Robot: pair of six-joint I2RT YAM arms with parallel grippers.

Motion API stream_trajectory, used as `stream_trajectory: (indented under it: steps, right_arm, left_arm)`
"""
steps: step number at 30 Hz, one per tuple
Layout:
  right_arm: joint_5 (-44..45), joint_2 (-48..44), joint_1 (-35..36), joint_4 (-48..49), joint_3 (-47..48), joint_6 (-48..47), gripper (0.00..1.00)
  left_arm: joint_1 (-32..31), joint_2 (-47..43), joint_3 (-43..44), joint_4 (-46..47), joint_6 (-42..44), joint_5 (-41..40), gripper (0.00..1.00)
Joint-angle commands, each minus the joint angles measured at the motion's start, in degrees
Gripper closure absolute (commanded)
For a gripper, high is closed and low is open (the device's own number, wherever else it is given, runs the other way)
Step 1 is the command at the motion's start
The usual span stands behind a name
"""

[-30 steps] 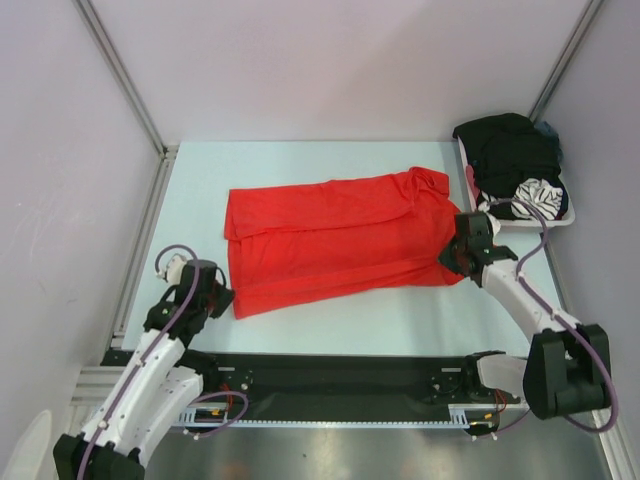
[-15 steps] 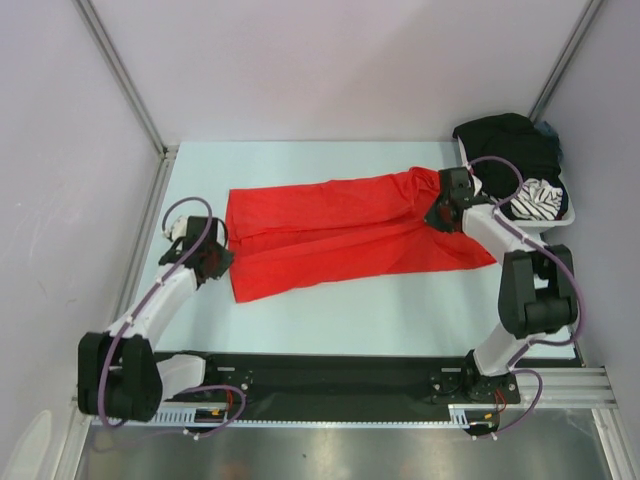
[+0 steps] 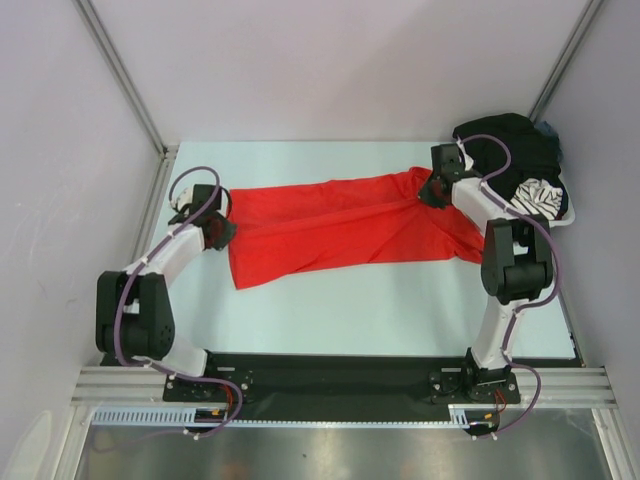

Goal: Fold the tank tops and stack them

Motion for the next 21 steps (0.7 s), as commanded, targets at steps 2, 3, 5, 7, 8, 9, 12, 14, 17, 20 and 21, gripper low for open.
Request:
stream_trajectory:
  steps: [2,3,5,7,8,9,12,14,17,20,21]
  right_arm:
    - [1.4,3.1,-0.8,-0.2,4.6,-0.9,1.0]
    - [1.2,3.7,-0.8,-0.3,5.0,-0.9,1.0]
    - [1.1,4.9,-0.9,-0.3,6.1,-1.0,1.0]
    - [0.4,6.9,-0.8,0.1,6.9,-1.0,0.99]
    - [0.2,7.7,-0.8,0.2,7.5,-1.0,0.98]
    - [-0.1,9.0,-0.8,0.2,8.4,-1.0,0.96]
    - [-0.1,11.1,-0.8,0.5,11.3,-1.3,0.87]
    - [0.2,12.5,-0.9,0.1,12.6,-1.7,0.82]
    - [0.8,12.4,-1.2,-0.3,13.5,-2.0,0.54]
    - [2.7,9.7,-1.1,-1.7,11.7,-1.9,0.29]
    - [3.3,8.7,-1.1,-1.5,10.5,-2.5,0.29]
  left_arm:
    - [2.2,2.3,5.5,0.3,2.4,-3.3,1.0]
    - [2.8,3.0,5.9,0.5,2.7,-3.3,1.0]
    - [3.4,5.0,7.3,0.3,3.2,-3.3,1.0]
    - [4.1,6.6,8.2,0.3,3.7,-3.2,1.0]
    - [4.2,8.2,9.2,0.9,4.4,-3.1,1.0]
    - [4.3,9.0,9.6,1.3,5.0,-3.0,1.0]
    - [4.3,12.8,12.6,1.8,6.7,-2.8,0.99]
    - [4.3,15.7,15.6,1.4,8.2,-3.4,0.91]
    - [4.3,18.6,18.8,3.9,13.0,-3.0,0.54]
    - [5.8,17.8,18.5,5.2,15.3,-4.6,0.24]
    - [6.0,17.0,17.9,5.7,15.6,-5.1,0.21]
